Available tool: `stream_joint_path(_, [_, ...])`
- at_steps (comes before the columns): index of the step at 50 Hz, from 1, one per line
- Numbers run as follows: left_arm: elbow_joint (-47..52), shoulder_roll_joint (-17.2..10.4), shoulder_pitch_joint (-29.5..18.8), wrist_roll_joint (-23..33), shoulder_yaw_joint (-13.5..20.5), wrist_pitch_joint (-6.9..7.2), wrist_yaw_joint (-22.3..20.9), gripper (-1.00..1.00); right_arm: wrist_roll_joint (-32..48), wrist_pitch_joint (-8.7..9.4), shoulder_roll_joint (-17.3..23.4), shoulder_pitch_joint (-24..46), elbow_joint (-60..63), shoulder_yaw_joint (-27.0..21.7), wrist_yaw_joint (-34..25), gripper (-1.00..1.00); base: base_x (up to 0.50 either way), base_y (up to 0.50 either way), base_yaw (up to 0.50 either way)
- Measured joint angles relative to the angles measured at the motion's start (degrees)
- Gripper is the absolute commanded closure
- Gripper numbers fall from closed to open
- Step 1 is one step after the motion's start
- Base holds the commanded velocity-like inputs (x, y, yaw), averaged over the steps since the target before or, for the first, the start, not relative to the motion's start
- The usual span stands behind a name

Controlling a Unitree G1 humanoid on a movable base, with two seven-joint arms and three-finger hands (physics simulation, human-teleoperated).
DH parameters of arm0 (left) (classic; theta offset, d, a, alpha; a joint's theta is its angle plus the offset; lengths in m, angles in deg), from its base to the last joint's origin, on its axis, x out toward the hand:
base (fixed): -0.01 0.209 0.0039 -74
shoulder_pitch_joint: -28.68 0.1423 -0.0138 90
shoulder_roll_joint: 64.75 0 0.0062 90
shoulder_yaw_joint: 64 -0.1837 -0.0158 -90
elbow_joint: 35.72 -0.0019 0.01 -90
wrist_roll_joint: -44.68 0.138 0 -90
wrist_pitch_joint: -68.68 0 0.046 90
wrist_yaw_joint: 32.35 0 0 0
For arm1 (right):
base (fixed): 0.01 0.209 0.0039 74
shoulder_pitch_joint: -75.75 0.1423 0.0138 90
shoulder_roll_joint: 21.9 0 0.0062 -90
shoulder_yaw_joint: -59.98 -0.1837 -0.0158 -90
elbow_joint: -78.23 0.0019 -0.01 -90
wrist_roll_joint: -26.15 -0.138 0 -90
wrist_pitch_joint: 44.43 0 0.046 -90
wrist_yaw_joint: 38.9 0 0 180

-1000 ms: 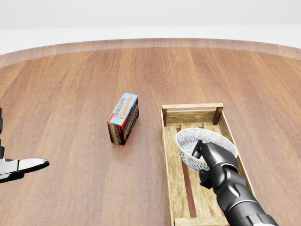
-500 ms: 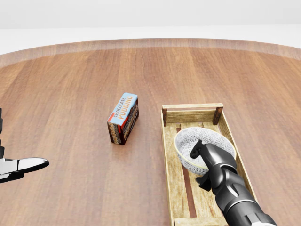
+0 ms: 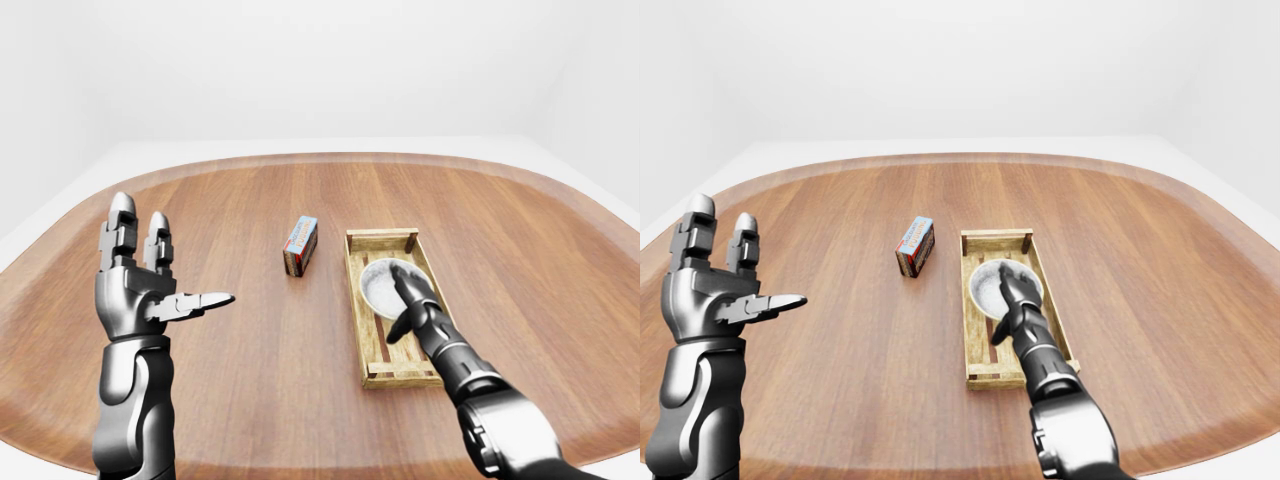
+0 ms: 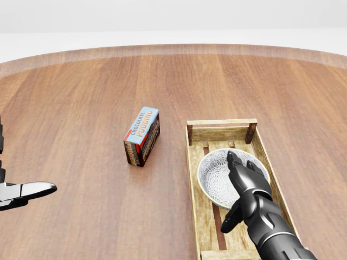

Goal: Pick up the bowl on the left and put it in the tray.

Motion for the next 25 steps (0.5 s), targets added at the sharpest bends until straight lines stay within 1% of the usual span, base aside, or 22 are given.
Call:
stream_joint_path(7, [0.0, 0.1, 0.1, 0.1, -0.1, 0.0, 0.0, -1.0, 2.5, 0.0, -0.2, -2.3, 7.4, 0.5, -3.5, -1.0, 0.0, 0.0, 0.0])
stream_joint_path(13, [0.0, 0.1, 0.1, 0.2, -0.2, 0.0, -0.1, -1.0, 7.6, 0.0, -0.9, -5.6, 18.0, 1.4, -9.2, -1.0, 0.0, 0.0, 0.0])
stream_joint_path(19, [0.0, 0.2, 0.1, 0.2, -0.2, 0.0, -0.1, -1.0, 15.7, 0.0, -2.2, -9.4, 29.6, 2.7, -17.2, -1.0, 0.0, 0.0, 0.0])
stream_joint_path(25, [0.0, 0.2, 0.2, 0.3, -0.2, 0.0, 0.0, -1.0, 26.0, 0.0, -5.1, -13.9, 41.5, 4.4, -25.6, -1.0, 0.0, 0.0, 0.0])
